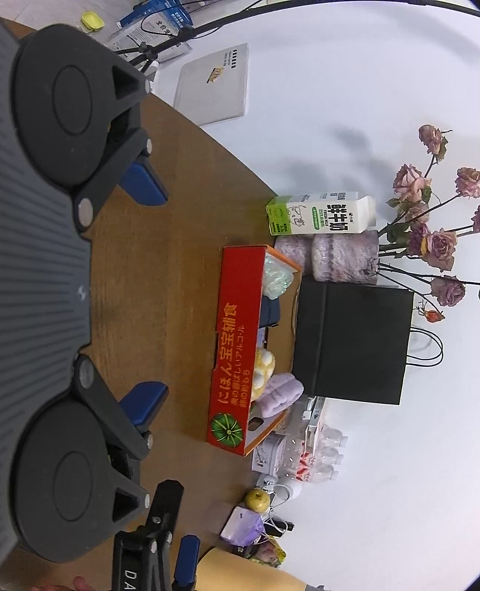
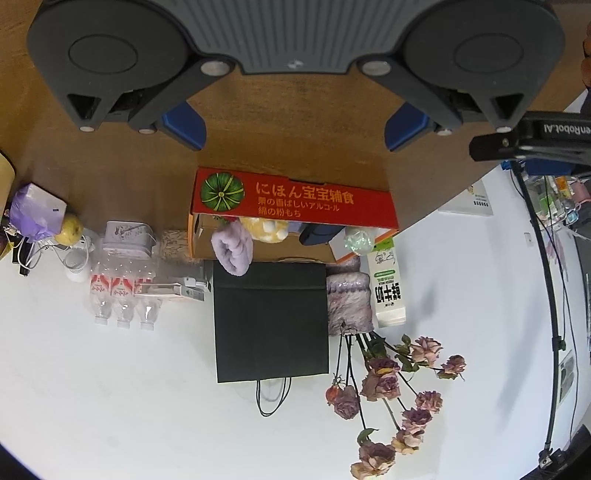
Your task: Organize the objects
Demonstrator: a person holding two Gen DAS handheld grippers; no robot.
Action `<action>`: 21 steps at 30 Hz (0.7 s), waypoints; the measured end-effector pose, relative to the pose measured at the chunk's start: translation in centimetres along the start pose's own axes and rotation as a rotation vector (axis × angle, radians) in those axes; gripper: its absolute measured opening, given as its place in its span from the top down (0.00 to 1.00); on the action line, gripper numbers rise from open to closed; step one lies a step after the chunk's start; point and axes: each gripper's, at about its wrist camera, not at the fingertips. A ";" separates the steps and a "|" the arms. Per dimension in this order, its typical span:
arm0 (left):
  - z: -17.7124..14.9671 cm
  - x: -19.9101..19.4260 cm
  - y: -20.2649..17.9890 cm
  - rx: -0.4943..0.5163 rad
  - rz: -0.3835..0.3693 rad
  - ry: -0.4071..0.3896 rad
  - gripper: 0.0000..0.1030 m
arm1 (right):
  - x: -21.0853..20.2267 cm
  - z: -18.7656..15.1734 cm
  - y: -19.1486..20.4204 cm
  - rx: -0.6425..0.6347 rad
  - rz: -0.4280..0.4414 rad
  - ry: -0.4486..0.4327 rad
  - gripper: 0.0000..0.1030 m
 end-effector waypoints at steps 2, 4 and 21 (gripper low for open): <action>-0.2 -0.4 -0.1 0.001 -0.003 -0.002 0.00 | -0.4 -0.1 0.1 -0.001 0.001 -0.001 0.00; -0.2 -0.6 -0.2 0.003 0.002 -0.007 0.00 | -0.7 -0.2 0.1 -0.001 0.001 -0.004 0.00; -0.1 -1.0 -0.3 0.003 -0.006 -0.009 0.00 | -1.3 0.0 0.2 -0.002 0.001 -0.008 0.00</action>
Point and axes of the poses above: each gripper's, at about its wrist camera, not at the fingertips, and x roughly the way its jaws point, y to its left, z to its top, and after that the axes turned 3 degrees about y, right-handed
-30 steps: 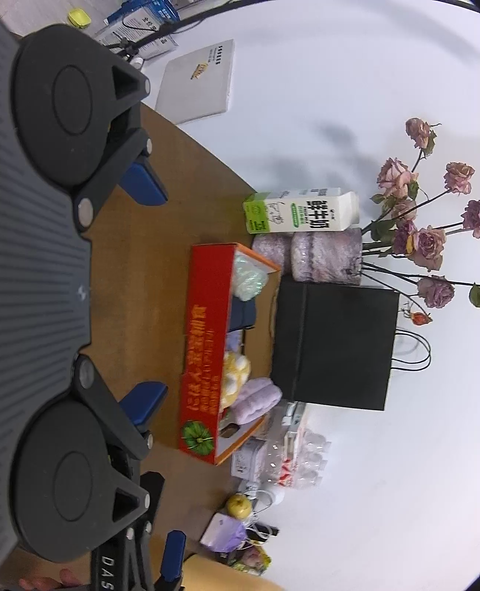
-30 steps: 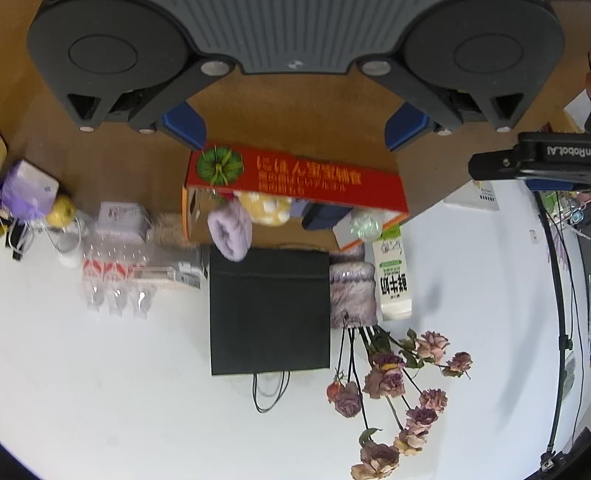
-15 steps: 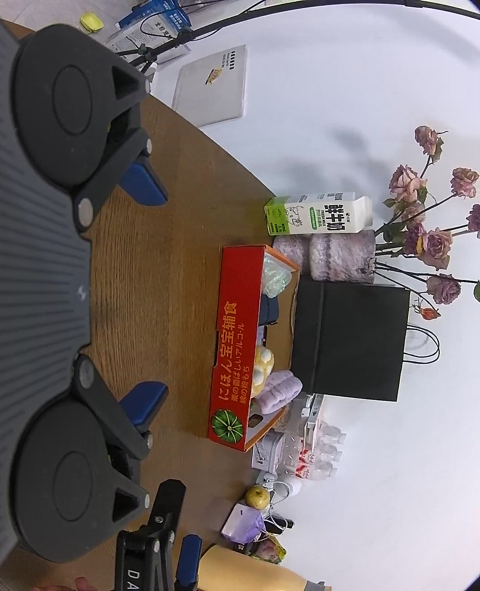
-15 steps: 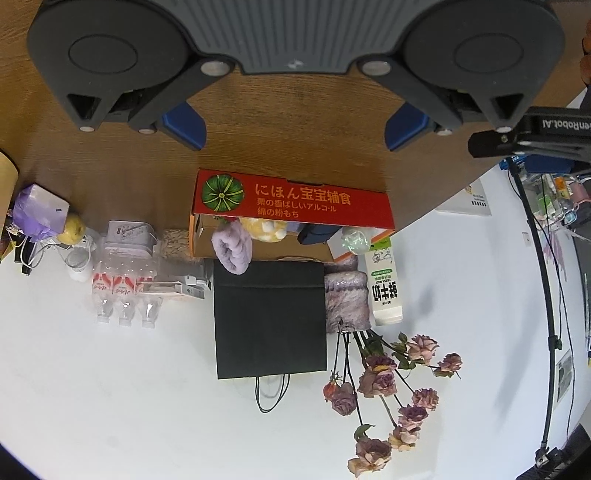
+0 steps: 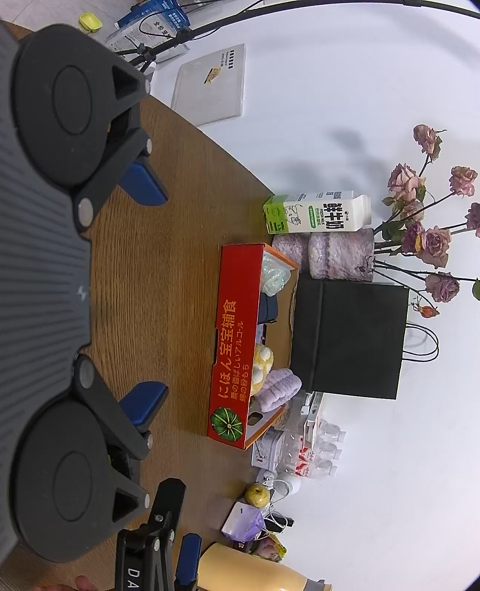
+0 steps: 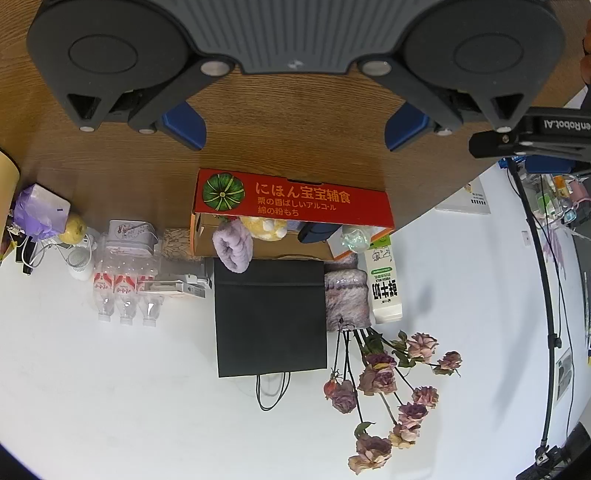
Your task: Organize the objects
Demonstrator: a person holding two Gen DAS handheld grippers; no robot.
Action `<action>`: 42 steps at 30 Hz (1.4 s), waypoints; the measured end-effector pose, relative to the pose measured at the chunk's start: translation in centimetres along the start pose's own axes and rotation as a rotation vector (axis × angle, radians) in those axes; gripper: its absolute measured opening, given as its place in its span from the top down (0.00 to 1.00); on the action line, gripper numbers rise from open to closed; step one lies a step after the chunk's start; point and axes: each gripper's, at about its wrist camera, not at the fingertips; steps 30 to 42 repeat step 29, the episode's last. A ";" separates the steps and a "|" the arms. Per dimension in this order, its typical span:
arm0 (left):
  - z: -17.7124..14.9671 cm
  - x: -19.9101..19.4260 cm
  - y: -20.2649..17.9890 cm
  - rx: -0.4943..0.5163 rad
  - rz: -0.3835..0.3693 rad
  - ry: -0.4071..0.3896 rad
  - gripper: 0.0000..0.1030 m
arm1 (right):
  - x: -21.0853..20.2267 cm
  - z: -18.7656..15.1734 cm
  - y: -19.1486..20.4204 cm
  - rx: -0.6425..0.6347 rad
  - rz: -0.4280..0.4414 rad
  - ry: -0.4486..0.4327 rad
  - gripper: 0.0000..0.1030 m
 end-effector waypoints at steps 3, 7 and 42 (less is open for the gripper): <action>0.0 -0.1 -0.1 0.002 -0.001 -0.001 0.00 | 0.0 0.0 0.0 0.000 0.000 0.000 0.00; 0.0 -0.1 -0.1 0.003 -0.003 -0.002 0.00 | 0.0 -0.1 -0.1 0.000 0.002 0.000 0.00; 0.1 -0.2 -0.2 0.002 0.004 0.012 0.00 | 0.0 -0.3 -0.1 0.002 -0.004 0.002 0.00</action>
Point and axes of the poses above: each gripper's, at about its wrist camera, not at the fingertips, and x roughly the way its jaws point, y to its left, z to its top, and after that the axes turned 3 degrees about y, right-handed
